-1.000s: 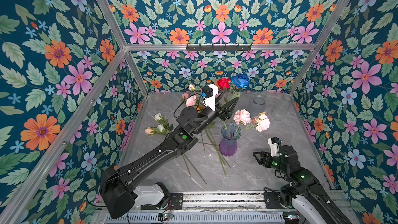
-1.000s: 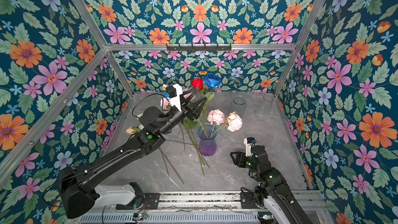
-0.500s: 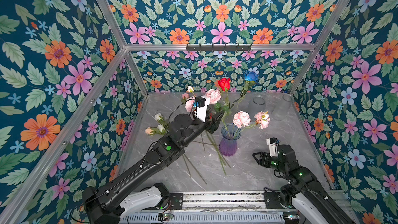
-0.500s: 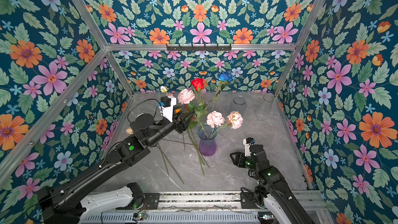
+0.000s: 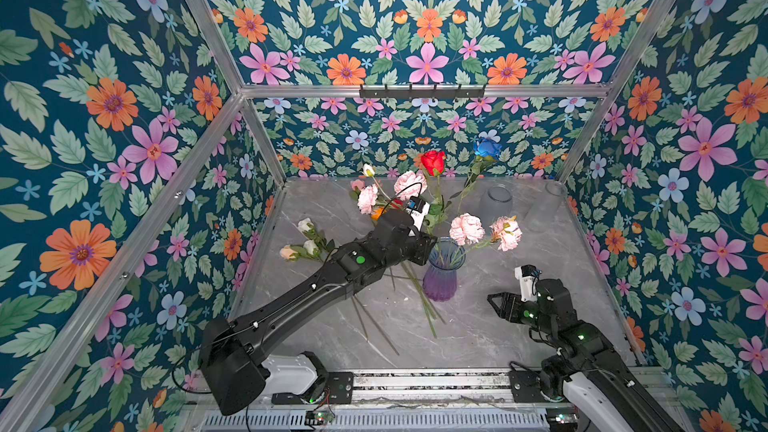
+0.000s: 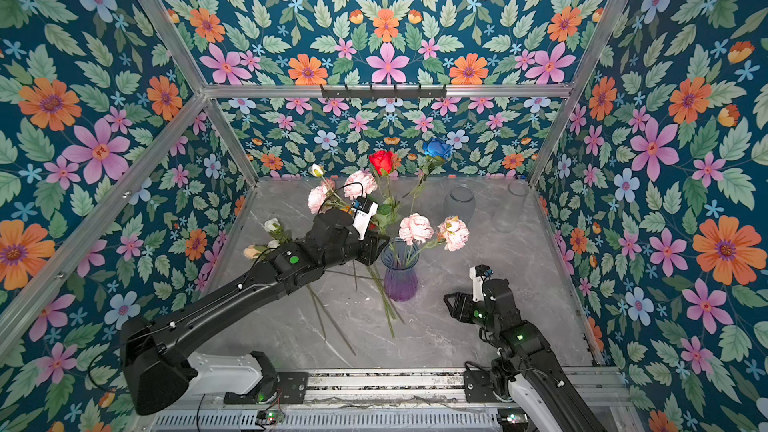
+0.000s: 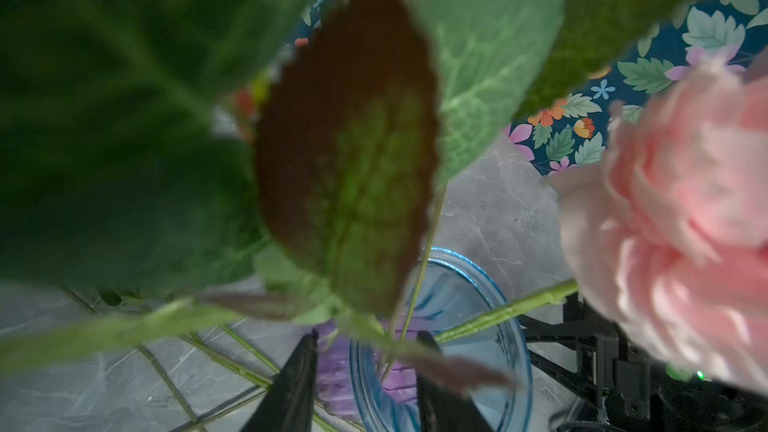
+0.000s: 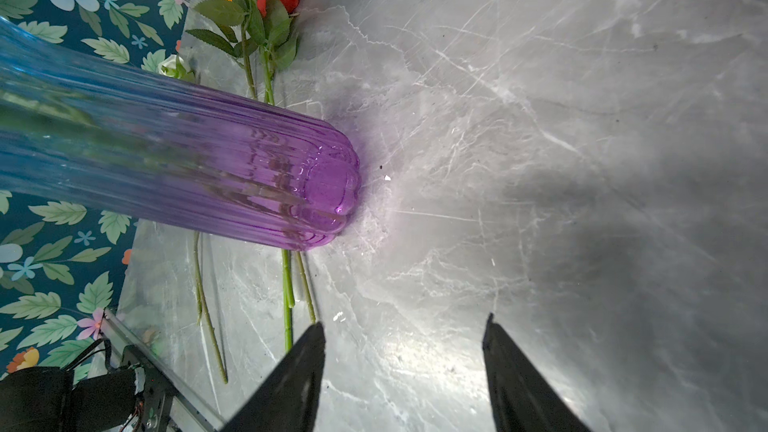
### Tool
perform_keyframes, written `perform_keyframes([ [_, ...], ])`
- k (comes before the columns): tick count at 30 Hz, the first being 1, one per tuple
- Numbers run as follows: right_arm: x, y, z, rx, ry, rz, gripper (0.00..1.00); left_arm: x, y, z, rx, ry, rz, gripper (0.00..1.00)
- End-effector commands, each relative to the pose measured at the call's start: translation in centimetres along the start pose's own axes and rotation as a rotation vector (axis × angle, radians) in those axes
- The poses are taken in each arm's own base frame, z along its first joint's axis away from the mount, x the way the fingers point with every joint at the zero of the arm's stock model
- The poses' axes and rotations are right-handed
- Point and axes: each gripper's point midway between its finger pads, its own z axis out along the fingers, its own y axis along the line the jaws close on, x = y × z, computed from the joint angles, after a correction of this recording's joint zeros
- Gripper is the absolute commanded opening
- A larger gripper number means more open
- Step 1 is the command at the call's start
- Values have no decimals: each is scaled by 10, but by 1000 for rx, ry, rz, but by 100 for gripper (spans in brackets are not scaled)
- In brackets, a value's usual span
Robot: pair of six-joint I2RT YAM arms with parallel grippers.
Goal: Arrange the flowers into the vase
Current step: 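Lower the blue rose stem into the purple vase with the left gripper, then open the left gripper and draw it back from the vase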
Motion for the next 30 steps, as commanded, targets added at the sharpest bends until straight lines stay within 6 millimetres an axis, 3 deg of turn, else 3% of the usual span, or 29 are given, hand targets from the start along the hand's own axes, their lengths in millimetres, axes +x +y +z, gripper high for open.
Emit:
perform_keyframes([
  [1, -3, 3, -1, -11, -11, -10, 62, 13, 6, 7, -39, 91, -12, 38],
  [9, -4, 4, -2, -18, -17, -15, 62, 28, 11, 17, -78, 198, -34, 36],
  [19, -3, 6, -2, -27, -17, -17, 62, 43, -1, 14, -18, 265, -88, 38],
  [24, -4, 6, -2, -31, -21, -20, 62, 46, 2, 14, -76, 305, -135, 38],
  [30, -3, 8, -4, -41, -26, -22, 62, 22, -8, 5, -56, 235, -130, 60],
])
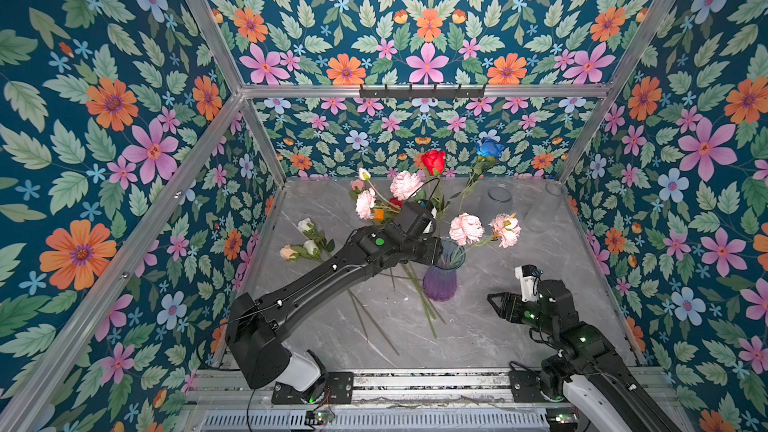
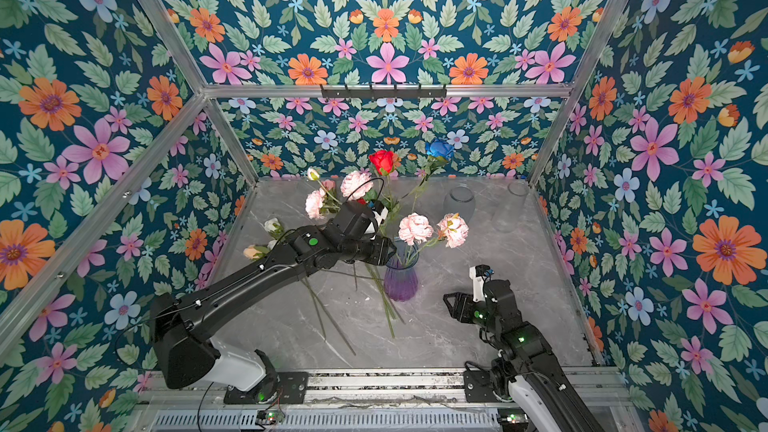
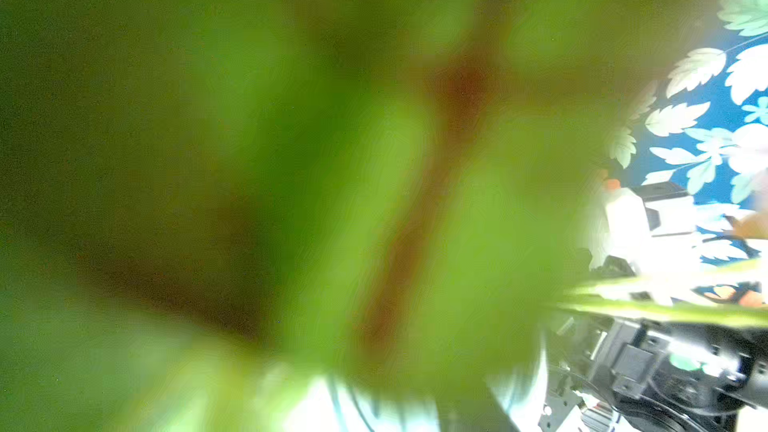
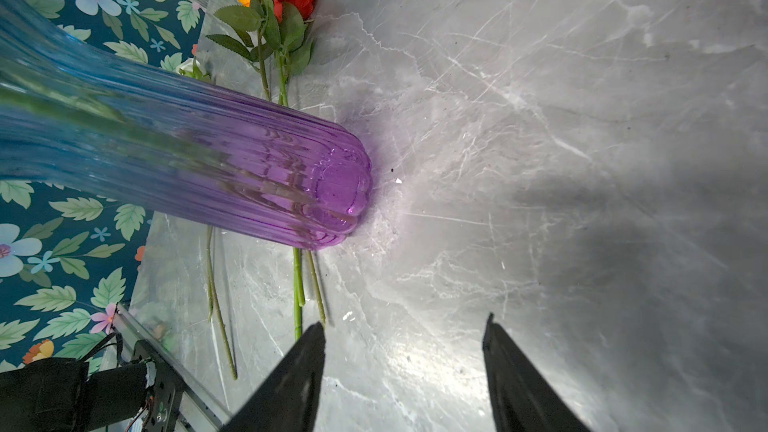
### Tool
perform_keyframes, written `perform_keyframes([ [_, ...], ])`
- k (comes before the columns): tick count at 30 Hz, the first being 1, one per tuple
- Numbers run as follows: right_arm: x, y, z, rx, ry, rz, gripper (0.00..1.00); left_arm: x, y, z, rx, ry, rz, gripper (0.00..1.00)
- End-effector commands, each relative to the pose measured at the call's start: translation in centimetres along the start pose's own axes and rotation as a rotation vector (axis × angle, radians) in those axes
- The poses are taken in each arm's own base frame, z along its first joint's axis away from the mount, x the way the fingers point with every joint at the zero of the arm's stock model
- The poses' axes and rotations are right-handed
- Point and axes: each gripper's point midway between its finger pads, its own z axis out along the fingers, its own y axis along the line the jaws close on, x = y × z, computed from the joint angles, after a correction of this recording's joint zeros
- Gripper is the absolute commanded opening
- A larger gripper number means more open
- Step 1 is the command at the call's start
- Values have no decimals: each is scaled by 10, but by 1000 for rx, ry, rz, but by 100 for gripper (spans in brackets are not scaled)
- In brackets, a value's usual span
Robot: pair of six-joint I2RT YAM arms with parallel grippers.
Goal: Arrange the flowers into the vase
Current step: 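Open the left gripper and draw it back from the vase, then reach the right gripper to the vase carnations while the left gripper waits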
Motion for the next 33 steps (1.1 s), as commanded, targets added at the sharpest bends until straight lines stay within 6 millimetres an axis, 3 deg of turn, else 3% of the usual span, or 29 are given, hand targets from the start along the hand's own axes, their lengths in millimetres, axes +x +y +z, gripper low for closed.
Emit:
perform_keyframes([
  [1, -1, 2, 0, -11, -10, -14, 62, -9, -2, -12, -4, -31, -16, 64],
  [3, -2, 2, -1, -12, -13, -14, 62, -19, -8, -20, 16, -55, -14, 70],
  [10, -2, 5, -2, -15, 8, -5, 62, -37, -34, -61, 118, -87, -4, 70],
  [15, -9, 36, -12, -119, 61, 98, 62, -35, -64, -103, 341, -170, -15, 65],
  [17, -14, 53, -15, -194, 68, 168, 62, -29, -69, -111, 411, -195, -26, 63],
  [21, -21, 82, -19, -325, 129, 301, 62, -8, -56, -106, 384, -178, -18, 57],
  [28, -59, 121, -33, -396, 129, 289, 64, 29, -56, -117, 488, -192, 67, 49],
  [33, -87, 143, -24, -392, 193, 244, 46, 59, -43, -120, 509, -226, 114, 38],
])
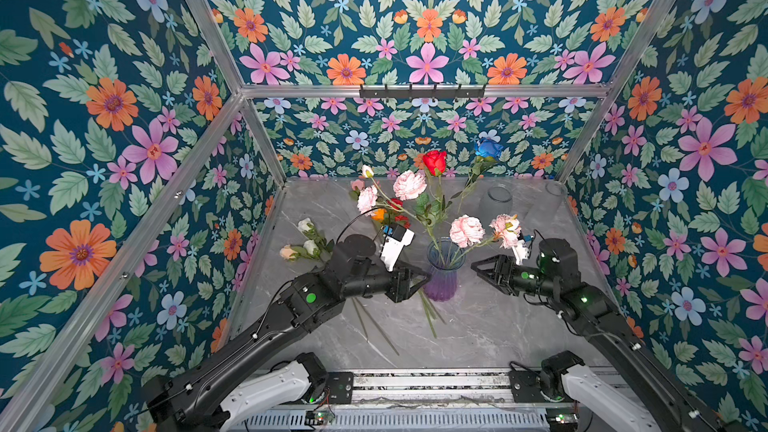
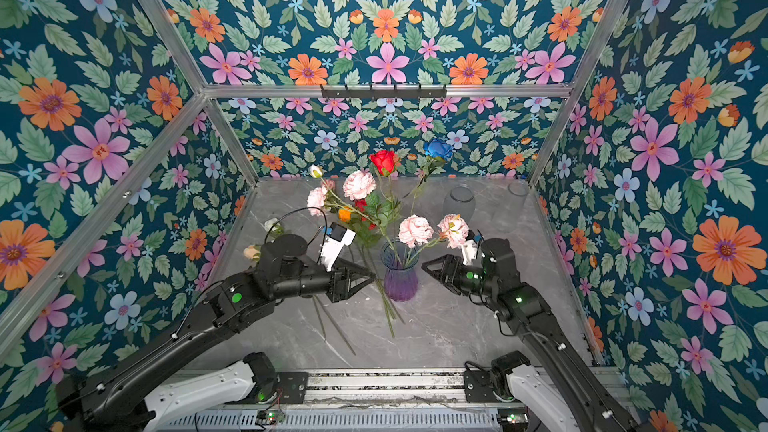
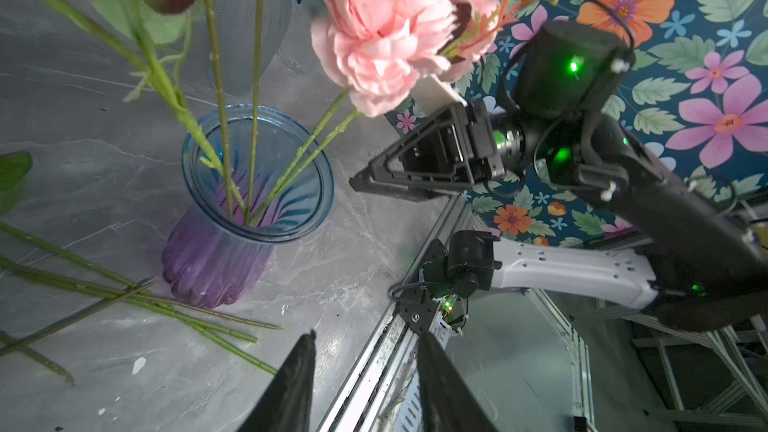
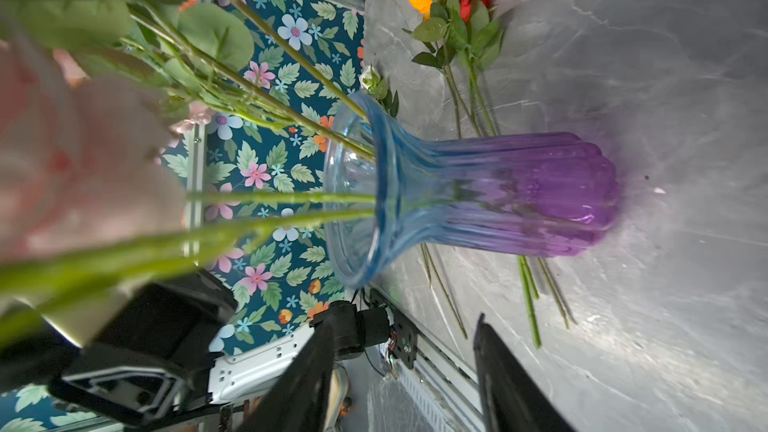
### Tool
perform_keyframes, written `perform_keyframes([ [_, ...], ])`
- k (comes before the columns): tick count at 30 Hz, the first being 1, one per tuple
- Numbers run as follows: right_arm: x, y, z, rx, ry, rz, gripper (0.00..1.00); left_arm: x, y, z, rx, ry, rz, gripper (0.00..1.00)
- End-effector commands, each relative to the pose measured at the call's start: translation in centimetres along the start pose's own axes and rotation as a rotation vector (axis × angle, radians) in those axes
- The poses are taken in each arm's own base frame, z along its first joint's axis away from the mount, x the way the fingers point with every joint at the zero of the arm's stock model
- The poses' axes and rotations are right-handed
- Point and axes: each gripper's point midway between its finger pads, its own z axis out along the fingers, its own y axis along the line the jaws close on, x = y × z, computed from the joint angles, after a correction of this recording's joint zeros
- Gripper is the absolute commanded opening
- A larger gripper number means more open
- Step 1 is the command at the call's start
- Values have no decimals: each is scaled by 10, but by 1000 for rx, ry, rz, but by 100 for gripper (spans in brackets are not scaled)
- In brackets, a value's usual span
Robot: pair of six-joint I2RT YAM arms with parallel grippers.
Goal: Arrange the flowers into the vase
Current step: 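Reach the right gripper to the vase carnations while the left gripper waits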
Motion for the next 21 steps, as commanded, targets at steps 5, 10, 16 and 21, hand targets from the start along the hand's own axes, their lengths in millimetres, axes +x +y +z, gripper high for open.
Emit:
perform_keyframes([
  [5, -34, 33, 12, 9, 26, -108, 28, 21, 5, -7, 64, -103, 60, 36],
  [10, -60, 48, 26, 20, 32, -142, 18, 24, 9, -11, 62, -149, 71, 33],
  [16, -84, 57, 48, 19, 62, -154, 16, 23, 13, -10, 42, -155, 95, 32],
  [21, -84, 62, 48, 22, 90, -180, 25, 24, 16, -8, 35, -158, 105, 32],
])
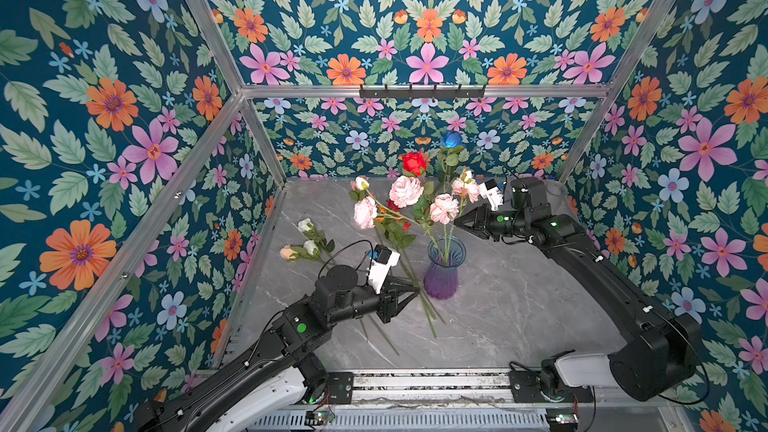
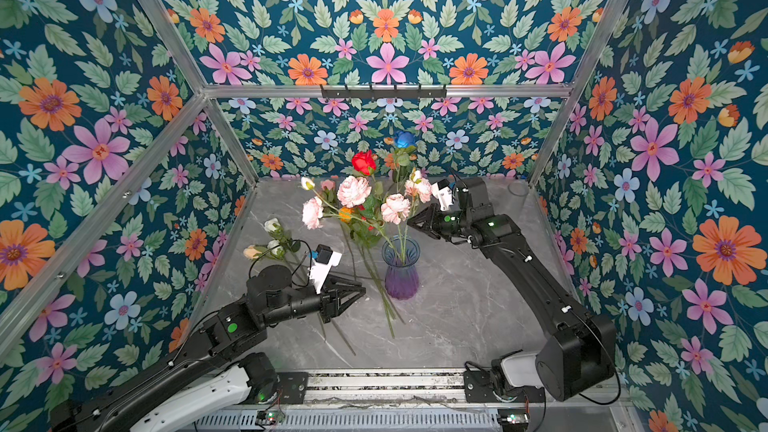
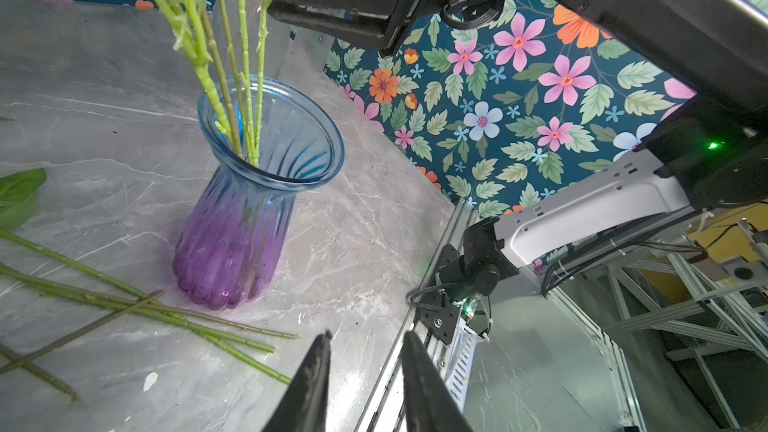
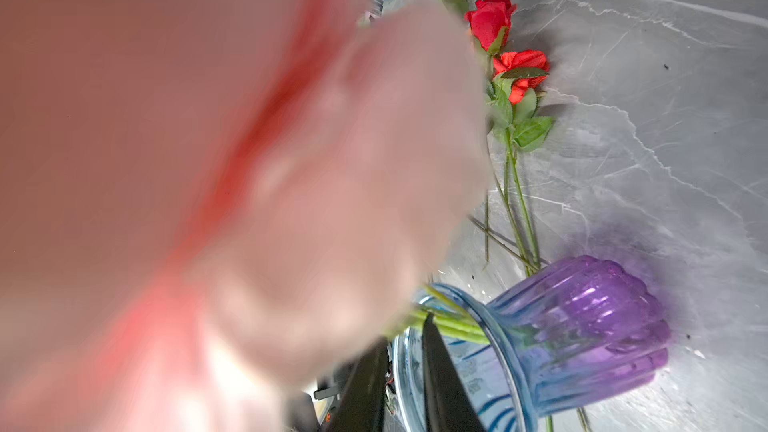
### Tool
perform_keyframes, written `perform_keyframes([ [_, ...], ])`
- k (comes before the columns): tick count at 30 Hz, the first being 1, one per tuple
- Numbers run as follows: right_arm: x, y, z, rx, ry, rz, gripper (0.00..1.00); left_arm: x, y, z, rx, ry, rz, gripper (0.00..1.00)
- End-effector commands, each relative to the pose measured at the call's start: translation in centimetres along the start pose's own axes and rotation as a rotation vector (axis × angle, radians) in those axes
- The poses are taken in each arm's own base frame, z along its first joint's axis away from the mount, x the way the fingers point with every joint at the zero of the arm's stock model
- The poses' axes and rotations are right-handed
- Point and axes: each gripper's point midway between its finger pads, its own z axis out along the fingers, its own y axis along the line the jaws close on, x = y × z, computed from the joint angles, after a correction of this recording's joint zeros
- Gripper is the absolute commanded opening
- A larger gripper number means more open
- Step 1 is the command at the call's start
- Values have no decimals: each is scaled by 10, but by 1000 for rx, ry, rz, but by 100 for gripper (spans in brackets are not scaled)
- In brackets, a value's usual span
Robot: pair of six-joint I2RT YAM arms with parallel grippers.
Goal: Arrange the flowers into the vase
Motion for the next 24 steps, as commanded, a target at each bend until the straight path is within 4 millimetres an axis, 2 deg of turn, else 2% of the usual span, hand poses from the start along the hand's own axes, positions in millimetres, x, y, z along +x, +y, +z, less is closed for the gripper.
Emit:
perform_keyframes([
  [1, 8, 6, -6, -4, 33, -51, 32, -8, -1, 2, 4, -36, 36, 32],
  [3, 17, 3, -16, 36, 34, -68, 54, -7, 2, 3, -7, -37, 40, 33],
  [5, 27, 0, -27, 64, 27, -76, 61, -7, 6, 5, -24, -37, 42, 33],
  [9, 51, -9, -49, 121, 22, -60, 62, -8, 9, 13, -25, -37, 44, 33],
  [13, 73, -29, -59, 191, 30, 14, 58, -8, 11, 21, -26, -28, 55, 33],
  [19, 91, -49, -55, 229, -39, 266, 56, -15, 13, 23, -36, -65, 73, 33],
  [24, 99, -51, -49, 347, -50, 418, 53, -19, 11, 21, -36, -75, 82, 33],
])
